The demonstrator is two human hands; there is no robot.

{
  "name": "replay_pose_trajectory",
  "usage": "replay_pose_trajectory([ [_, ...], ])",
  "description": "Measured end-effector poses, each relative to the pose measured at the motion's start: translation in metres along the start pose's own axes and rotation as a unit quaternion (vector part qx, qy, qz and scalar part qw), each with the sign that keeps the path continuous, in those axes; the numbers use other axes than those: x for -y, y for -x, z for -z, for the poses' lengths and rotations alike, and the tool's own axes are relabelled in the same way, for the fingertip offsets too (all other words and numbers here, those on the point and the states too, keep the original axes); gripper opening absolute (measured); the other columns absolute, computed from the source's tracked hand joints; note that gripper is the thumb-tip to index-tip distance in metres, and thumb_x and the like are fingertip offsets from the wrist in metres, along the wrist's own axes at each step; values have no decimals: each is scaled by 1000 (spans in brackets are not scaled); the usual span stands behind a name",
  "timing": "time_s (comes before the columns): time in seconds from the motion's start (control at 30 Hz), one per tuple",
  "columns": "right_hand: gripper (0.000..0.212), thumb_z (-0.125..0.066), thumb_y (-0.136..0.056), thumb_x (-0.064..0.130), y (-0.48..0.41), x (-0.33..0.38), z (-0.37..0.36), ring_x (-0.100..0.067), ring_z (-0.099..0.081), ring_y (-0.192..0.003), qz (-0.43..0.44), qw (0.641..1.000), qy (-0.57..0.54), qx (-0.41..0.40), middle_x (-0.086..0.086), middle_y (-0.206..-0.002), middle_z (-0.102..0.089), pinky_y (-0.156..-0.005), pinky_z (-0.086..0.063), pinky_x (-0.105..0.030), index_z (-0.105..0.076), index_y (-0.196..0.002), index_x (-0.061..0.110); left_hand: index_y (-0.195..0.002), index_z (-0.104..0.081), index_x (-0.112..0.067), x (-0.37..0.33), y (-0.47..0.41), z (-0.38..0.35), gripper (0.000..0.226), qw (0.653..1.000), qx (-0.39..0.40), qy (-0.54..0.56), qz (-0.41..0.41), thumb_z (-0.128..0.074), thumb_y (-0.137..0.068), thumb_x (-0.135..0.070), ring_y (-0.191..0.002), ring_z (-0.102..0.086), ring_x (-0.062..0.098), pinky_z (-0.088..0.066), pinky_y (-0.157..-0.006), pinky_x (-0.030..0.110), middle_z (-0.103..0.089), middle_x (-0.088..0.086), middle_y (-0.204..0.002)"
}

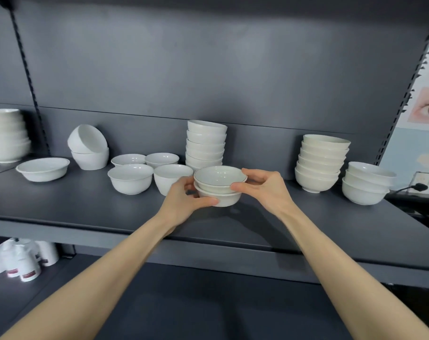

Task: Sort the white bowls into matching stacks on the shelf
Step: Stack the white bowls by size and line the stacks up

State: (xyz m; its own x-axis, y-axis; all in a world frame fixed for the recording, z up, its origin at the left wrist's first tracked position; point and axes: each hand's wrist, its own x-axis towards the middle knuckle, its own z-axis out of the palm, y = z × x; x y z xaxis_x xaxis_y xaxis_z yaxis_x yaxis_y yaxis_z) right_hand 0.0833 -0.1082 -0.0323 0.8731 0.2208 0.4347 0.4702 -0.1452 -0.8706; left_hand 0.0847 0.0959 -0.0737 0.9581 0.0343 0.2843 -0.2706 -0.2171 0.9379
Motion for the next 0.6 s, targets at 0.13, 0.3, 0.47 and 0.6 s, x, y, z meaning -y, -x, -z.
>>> replay_pose_trajectory([
  [0.13, 31, -81, -71, 8, -7, 23, -28, 1, -69, -87, 17, 1000, -4, 13, 22, -83, -73, -74, -51, -11, -70, -87, 33, -114, -56, -11, -14, 13, 34, 59, 999, -43, -3, -11, -87, -64, -13, -97, -63, 8, -51, -79, 16, -64, -2, -106],
  [0.3, 28, -82, -70, 11, -20, 43, -87, -5, -70, -93, 28, 999, -10, 36, 14, -92, -75, -83, -54, -21, -73, -89, 30, -111, -57, -9, -17, 30, 94, 52, 997, -75, 9, -19, -83, -67, -1, -83, -63, 0, -49, -67, 6, -64, -3, -100],
  [0.47, 33, -80, -71, 2, -32, 59, -166, 10, -66, -76, 41, 996, -49, 59, 25, -76, -70, -69, -48, -7, -67, -82, 31, -118, -54, -5, -6, 46, 175, 61, 995, -104, 6, -13, -85, -65, -4, -86, -65, 2, -52, -73, 13, -65, 1, -107],
  [0.6, 32, -79, -72, 0, -41, 67, -242, 7, -67, -76, 48, 995, -57, 73, 25, -75, -71, -70, -49, -9, -68, -82, 29, -120, -53, -2, 9, 57, 250, 64, 993, -115, -9, -10, -85, -64, -4, -89, -67, 7, -52, -70, 12, -66, 1, -108],
])
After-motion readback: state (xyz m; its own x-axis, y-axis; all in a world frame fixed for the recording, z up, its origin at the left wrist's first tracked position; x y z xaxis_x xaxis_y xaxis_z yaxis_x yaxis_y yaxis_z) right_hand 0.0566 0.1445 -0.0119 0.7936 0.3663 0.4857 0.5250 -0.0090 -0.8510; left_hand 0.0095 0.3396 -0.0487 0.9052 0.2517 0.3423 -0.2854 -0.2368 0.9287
